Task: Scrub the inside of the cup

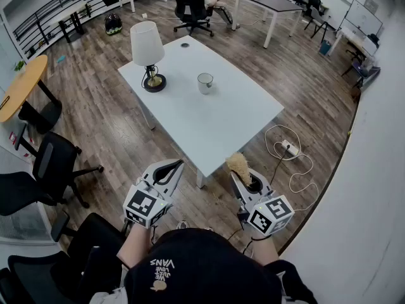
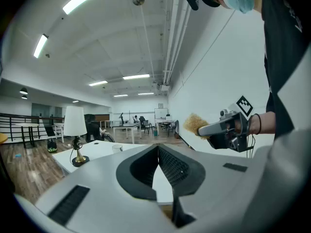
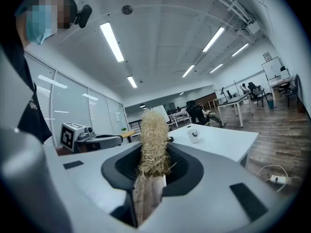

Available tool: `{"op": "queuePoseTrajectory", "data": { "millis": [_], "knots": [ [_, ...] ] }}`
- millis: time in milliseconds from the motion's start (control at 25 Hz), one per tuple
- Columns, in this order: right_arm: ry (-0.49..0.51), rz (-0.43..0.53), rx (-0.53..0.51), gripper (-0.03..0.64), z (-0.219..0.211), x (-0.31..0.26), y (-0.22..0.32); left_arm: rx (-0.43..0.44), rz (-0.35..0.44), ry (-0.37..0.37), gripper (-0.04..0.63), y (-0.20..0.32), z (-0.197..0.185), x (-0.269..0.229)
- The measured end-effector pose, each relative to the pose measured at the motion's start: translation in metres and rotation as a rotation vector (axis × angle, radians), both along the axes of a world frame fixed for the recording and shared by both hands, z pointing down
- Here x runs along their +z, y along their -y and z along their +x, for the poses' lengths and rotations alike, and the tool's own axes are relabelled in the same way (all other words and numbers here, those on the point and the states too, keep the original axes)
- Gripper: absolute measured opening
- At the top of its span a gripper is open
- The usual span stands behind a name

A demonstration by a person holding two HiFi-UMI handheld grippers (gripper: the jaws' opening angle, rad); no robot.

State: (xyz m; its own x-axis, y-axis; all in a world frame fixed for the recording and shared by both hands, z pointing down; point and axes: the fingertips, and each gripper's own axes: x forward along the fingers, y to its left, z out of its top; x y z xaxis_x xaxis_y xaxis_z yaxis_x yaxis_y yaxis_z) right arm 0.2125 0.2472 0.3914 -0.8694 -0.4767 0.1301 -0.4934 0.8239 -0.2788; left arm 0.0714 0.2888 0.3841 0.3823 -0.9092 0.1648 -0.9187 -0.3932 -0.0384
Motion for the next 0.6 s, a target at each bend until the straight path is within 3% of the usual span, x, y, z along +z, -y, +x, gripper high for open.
{"op": "queuePoseTrajectory", "data": {
  "millis": [440, 600],
  "knots": [
    [-0.003, -0.008, -0.064, 0.1, 0.006, 0.012, 0.015, -0.04, 0.015, 0.017, 0.011, 0.016, 0.009, 0.005],
    [0.009, -0.035, -0.078, 0.1, -0.003, 0.017, 0.025, -0.034, 0.028, -0.01, 0.011, 0.03, 0.001, 0.008]
  ]
}}
